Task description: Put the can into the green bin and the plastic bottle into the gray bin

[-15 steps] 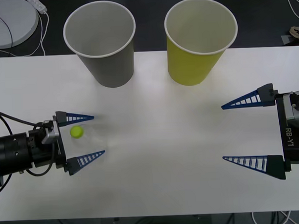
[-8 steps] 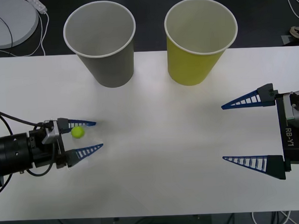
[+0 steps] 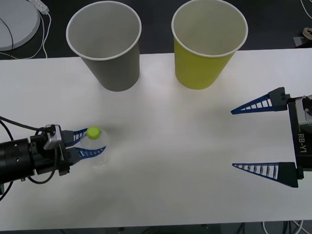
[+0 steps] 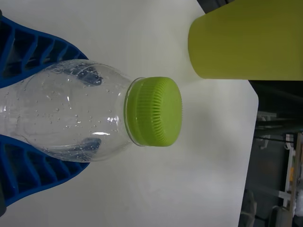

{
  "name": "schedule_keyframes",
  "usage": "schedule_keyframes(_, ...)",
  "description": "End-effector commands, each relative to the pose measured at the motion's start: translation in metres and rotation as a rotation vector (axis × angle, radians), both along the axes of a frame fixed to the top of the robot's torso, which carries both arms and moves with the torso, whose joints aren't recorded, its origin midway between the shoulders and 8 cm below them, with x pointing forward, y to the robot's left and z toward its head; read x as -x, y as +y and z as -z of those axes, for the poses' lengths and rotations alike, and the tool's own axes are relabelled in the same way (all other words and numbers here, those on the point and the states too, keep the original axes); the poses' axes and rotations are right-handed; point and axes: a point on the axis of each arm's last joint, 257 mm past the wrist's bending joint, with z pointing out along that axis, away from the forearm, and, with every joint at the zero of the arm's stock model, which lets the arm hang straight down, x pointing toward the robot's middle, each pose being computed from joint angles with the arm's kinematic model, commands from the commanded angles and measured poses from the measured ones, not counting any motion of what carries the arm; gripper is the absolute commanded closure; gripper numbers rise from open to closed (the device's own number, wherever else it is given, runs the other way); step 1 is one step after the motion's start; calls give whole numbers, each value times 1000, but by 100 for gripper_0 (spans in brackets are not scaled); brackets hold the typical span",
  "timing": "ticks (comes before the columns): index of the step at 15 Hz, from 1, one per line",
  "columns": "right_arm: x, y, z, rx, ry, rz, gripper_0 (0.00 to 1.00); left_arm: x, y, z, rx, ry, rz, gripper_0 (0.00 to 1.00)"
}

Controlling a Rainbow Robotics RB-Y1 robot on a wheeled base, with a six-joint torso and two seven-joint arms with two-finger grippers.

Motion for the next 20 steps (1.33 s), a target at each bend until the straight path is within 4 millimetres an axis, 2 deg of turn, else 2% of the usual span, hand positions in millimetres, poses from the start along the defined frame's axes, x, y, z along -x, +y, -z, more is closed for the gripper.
schedule_keyframes(1, 0, 0, 0, 0, 0, 0, 0, 0, -1, -4, 22, 5, -1, 100)
schedule_keyframes(15, 0, 0, 0, 0, 0, 0, 0, -11, 28, -57, 18, -11, -45, 100)
schedule_keyframes(20, 0, 0, 0, 0, 0, 0, 0, -9, 44, -72, 16, -5, -131, 100)
